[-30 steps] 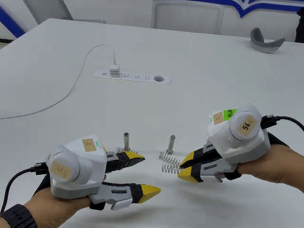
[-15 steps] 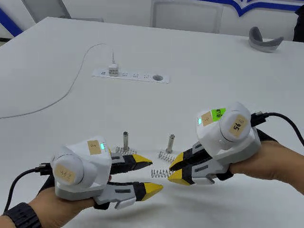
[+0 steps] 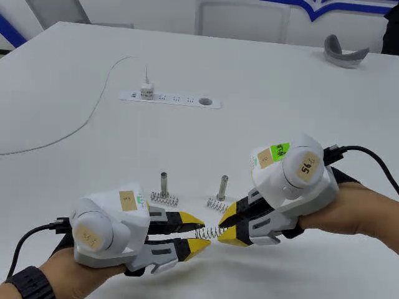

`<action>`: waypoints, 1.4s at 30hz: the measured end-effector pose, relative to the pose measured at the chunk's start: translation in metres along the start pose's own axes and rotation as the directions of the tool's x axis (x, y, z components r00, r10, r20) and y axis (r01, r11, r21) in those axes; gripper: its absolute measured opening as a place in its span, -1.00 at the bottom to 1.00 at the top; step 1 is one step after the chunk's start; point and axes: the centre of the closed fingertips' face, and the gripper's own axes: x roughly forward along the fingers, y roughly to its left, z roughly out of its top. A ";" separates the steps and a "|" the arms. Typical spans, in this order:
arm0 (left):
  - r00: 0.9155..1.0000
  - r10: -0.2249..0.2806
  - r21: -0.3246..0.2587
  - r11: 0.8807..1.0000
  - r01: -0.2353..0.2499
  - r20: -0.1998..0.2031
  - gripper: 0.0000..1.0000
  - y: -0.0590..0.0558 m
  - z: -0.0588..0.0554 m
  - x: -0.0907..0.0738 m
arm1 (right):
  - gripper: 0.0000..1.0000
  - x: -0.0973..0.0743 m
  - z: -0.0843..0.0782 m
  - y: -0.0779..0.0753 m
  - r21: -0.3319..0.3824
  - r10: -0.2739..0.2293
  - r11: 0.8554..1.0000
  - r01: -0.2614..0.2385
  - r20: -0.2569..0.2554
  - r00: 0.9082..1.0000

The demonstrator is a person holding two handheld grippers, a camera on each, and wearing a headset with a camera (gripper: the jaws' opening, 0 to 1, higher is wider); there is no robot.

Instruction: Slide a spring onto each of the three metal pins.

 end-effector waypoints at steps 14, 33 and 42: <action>1.000 -0.017 0.028 0.999 0.018 -0.018 -0.76 -0.003 -0.003 0.003 | -0.77 -0.005 0.012 0.003 -0.023 0.005 1.000 -0.005 -0.011 1.000; 1.000 -0.023 0.014 1.000 0.023 0.001 -0.78 -0.004 0.002 0.005 | -0.76 -0.007 0.039 0.005 -0.053 -0.012 0.999 0.013 0.018 1.000; 1.000 -0.019 -0.003 1.000 0.019 0.006 -0.78 -0.004 0.001 0.005 | -0.64 -0.005 0.038 0.006 -0.023 -0.002 1.000 0.002 0.019 1.000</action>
